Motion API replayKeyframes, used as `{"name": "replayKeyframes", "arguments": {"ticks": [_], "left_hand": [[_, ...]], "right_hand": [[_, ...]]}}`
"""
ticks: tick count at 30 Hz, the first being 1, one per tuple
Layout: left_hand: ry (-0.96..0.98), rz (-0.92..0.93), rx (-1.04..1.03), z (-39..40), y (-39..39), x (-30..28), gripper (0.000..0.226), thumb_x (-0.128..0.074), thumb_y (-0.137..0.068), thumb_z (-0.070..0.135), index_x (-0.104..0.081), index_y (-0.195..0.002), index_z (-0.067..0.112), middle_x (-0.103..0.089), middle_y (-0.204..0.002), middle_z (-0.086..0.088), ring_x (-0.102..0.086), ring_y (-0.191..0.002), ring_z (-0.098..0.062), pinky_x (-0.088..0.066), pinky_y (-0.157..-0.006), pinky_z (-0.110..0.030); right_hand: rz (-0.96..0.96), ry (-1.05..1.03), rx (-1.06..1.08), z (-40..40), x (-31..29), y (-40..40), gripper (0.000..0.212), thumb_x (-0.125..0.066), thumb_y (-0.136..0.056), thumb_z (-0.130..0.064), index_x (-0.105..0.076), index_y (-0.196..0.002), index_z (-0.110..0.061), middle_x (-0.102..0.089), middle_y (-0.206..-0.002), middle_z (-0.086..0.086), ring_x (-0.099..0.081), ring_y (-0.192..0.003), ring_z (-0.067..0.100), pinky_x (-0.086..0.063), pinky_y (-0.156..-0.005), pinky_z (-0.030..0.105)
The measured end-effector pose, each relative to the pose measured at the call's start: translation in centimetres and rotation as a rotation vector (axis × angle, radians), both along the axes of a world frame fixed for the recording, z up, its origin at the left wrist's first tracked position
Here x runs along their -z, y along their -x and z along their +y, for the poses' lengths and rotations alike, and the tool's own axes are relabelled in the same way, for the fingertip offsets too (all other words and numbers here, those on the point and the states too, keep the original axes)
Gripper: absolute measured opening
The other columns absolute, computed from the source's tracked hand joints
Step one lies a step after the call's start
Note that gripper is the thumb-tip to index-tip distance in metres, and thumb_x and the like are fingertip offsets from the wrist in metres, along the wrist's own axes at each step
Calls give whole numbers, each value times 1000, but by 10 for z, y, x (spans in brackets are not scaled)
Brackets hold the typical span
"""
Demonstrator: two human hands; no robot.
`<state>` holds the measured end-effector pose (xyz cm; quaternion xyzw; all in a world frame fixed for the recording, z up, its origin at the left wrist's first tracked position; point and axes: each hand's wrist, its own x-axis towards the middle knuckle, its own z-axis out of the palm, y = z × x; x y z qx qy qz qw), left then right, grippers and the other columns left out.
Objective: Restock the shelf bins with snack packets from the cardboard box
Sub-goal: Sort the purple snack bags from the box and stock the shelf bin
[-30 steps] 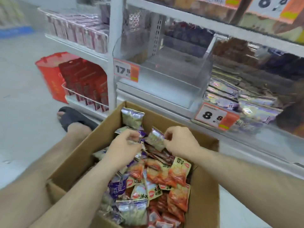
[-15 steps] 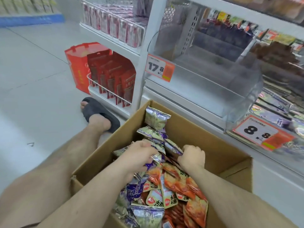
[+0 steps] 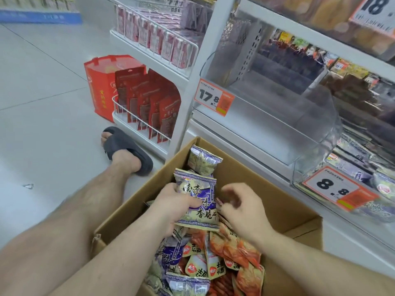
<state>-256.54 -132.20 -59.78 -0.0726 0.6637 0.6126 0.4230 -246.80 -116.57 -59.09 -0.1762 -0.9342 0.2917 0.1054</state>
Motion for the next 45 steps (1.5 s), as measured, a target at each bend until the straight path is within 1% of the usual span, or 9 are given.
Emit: {"name": "replayKeyframes", "arguments": {"ticks": [3, 7, 13, 19, 28, 33, 36, 41, 45], "left_hand": [[-27, 22, -9, -8, 5, 1, 59, -78, -74, 2, -53, -124, 20, -72, -105, -5, -70, -94, -29, -56, -87, -49], [-52, 20, -2, -11, 11, 5, 51, -74, -79, -5, -53, -119, 20, -74, -99, -6, -73, -84, -27, -60, -78, -45], [-100, -1, -8, -15, 19, 10, 58, -72, -75, -10, -55, -120, 22, -77, -94, -9, -75, -80, -31, -59, -79, -55], [-115, 35, 15, -22, 18, 15, 50, -76, -73, -4, -62, -115, 21, -77, -98, -5, -73, -91, -31, -55, -90, -55], [-382, -37, 352, 0, -21, -16, 51, -67, -90, -2, -54, -131, 24, -74, -113, -5, -66, -112, -27, -46, -102, -51], [-636, -250, 339, 3, -36, -31, 71, -41, -74, -26, -56, -130, 14, -70, -112, -22, -69, -100, -40, -56, -81, -52], [-815, -346, 383, 2, -43, -44, 57, -54, -54, -3, -69, -109, 1, -68, -107, -26, -68, -92, -41, -56, -76, -48], [-568, -131, 351, 17, -58, -63, 57, -79, -75, 15, -57, -128, 9, -71, -113, -20, -71, -99, -35, -59, -80, -45], [-419, 68, 300, 28, -59, -64, 57, -80, -74, -3, -52, -118, 19, -76, -101, -14, -74, -88, -32, -62, -67, -39]], "right_hand": [[-128, 127, 310, 18, 2, 48, 44, -64, -88, -28, -56, -131, -20, -60, -124, -4, -57, -105, 13, -37, -88, 22], [-135, 345, 522, 23, 25, 102, 65, -69, -85, -44, -45, -140, -18, -64, -103, -4, -59, -79, 12, -43, -65, 24], [-100, 261, 595, 31, 50, 131, 25, -75, -83, -35, -56, -91, -20, -71, -84, -1, -70, -82, 22, -56, -73, 33], [144, 305, 423, 25, 2, 76, 12, -61, -95, -17, -55, -101, -26, -68, -87, -3, -71, -74, 13, -51, -55, 26], [427, -279, -371, 21, -54, -60, 22, -58, -78, -8, -54, -97, -19, -48, -147, 8, -47, -136, 12, -43, -104, 22], [442, -429, -489, 34, -54, -83, 29, -62, -74, 1, -53, -97, -14, -40, -152, 6, -51, -132, 24, -49, -100, 35], [450, -560, -513, 41, -57, -92, 18, -58, -82, -5, -49, -96, -12, -41, -148, 13, -55, -122, 32, -48, -99, 40], [380, -666, -568, 43, -65, -108, 7, -45, -91, -12, -50, -96, -12, -40, -146, 15, -53, -120, 33, -39, -110, 32], [173, -570, -490, 47, -89, -129, 41, -41, -72, -10, -52, -111, -19, -37, -154, 7, -50, -130, 25, -45, -100, 30]]}}
